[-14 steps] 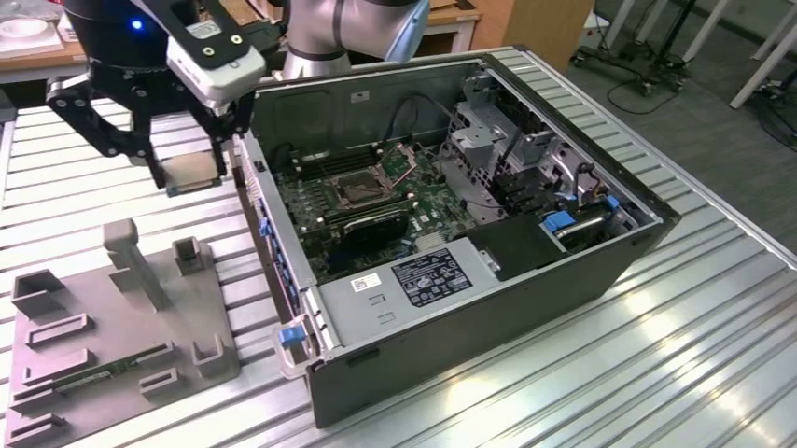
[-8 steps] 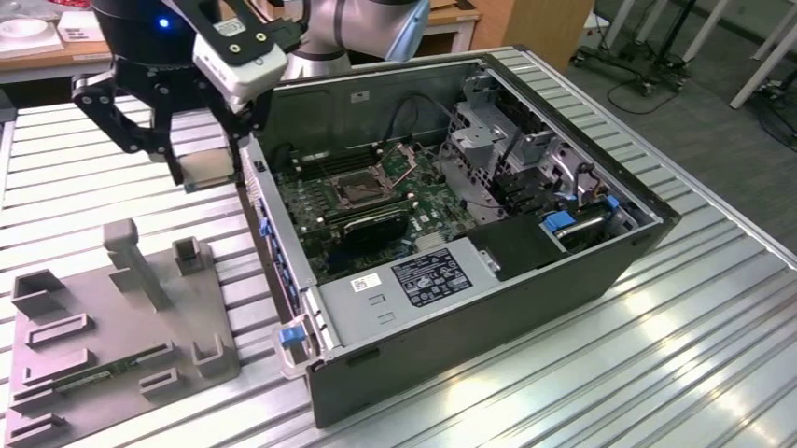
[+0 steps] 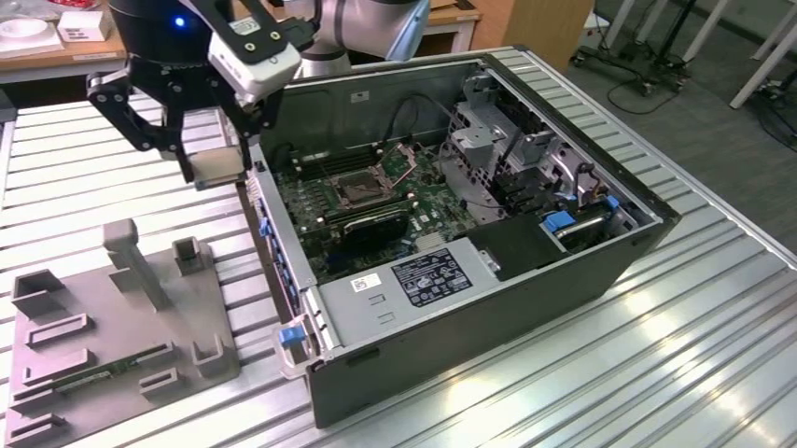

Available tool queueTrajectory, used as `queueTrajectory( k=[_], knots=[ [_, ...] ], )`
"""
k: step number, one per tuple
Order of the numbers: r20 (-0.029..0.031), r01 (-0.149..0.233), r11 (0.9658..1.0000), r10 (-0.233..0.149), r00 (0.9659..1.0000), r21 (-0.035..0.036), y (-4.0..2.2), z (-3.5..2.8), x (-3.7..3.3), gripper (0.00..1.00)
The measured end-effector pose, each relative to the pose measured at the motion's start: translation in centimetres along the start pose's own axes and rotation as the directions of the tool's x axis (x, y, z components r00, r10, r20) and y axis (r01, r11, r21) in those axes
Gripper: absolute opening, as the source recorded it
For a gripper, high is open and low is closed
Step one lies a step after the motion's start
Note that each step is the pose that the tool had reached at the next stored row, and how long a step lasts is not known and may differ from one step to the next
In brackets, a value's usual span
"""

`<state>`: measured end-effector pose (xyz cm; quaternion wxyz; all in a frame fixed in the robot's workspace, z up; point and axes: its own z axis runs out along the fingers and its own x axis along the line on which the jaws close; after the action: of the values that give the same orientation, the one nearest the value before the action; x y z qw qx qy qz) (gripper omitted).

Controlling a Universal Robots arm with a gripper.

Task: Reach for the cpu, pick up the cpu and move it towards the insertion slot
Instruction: 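Pick up the cpu and move it towards the insertion slot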

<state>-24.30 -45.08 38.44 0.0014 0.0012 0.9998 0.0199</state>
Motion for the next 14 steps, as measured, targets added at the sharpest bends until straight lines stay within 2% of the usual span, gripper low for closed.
queueTrajectory(
  k=[6, 14],
  knots=[
    [0.0000, 0.000, 1.0000, 0.000, 1.0000, 0.0000, 0.00, 0.01, -1.20, 0.55],
    [-0.0001, 0.000, 1.0000, 0.000, 1.0000, 0.0000, 0.01, 0.04, -3.55, 0.55]
  ],
)
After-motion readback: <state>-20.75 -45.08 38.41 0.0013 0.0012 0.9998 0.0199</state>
